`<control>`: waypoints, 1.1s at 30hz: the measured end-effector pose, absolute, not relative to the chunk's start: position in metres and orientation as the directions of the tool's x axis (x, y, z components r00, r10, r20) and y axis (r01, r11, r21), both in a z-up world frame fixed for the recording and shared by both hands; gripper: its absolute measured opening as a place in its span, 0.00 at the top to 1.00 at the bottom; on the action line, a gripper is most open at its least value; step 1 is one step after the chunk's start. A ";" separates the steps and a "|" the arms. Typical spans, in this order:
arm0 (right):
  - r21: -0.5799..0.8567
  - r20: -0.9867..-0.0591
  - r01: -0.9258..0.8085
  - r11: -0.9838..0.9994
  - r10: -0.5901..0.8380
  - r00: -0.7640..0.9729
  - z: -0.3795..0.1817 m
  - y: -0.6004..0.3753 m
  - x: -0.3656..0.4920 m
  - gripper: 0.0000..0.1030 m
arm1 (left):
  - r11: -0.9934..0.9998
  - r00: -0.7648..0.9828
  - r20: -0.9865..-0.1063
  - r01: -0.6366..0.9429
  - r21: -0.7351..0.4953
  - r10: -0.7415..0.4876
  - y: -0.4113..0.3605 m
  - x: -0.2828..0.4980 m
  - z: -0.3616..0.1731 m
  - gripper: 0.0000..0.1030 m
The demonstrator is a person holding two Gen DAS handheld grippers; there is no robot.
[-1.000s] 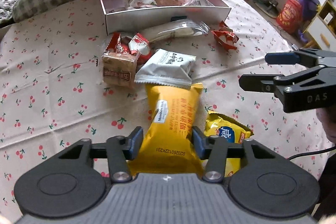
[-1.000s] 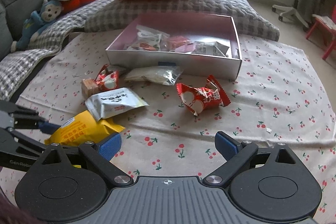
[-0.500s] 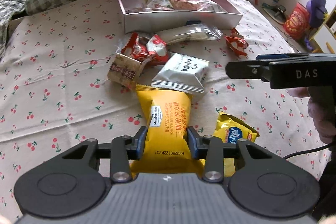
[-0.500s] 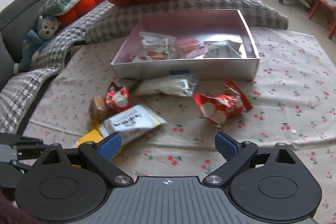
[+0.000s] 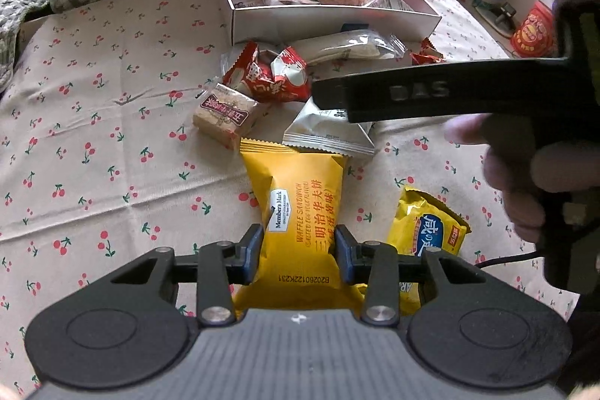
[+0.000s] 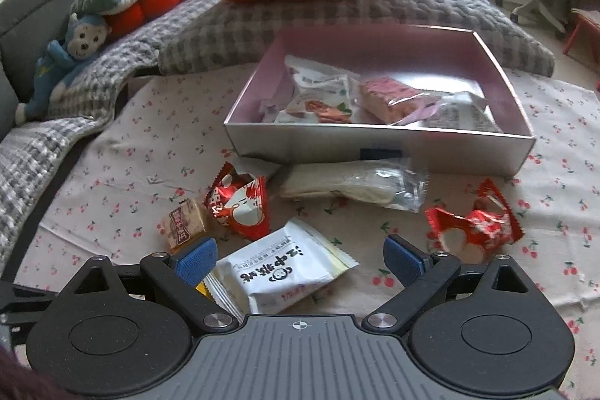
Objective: Organize snacks
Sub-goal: 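Grasp the white printed packet with the right gripper while the left holds the wafer bag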
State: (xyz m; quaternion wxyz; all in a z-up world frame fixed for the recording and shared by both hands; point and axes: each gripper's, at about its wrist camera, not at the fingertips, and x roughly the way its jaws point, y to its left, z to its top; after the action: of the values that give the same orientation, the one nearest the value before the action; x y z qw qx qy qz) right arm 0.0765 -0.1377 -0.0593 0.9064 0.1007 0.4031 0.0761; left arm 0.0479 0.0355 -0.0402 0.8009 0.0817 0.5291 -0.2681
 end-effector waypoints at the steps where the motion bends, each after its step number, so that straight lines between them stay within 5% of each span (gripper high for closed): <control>1: 0.241 -0.719 -0.060 0.969 0.219 0.659 -0.061 -0.136 0.078 0.06 | 0.842 0.296 -0.892 0.517 -0.151 -0.342 0.036 0.047 -0.040 0.63; 24: 0.095 -0.786 -0.064 0.993 0.114 0.608 -0.074 -0.165 0.056 0.07 | 0.921 0.364 -0.891 0.366 -0.132 -0.272 0.058 0.061 -0.040 0.63; 33: 0.157 -0.753 -0.116 0.981 0.195 0.629 -0.073 -0.161 0.050 0.07 | 0.929 0.372 -0.893 0.352 -0.117 -0.253 0.054 0.064 -0.045 0.53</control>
State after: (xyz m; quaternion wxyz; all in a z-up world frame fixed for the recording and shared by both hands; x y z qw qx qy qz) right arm 0.0498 -0.1615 -0.0734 0.9013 0.0470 0.4220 0.0861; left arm 0.0640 0.0542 -0.0452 0.8268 0.0465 0.5298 -0.1830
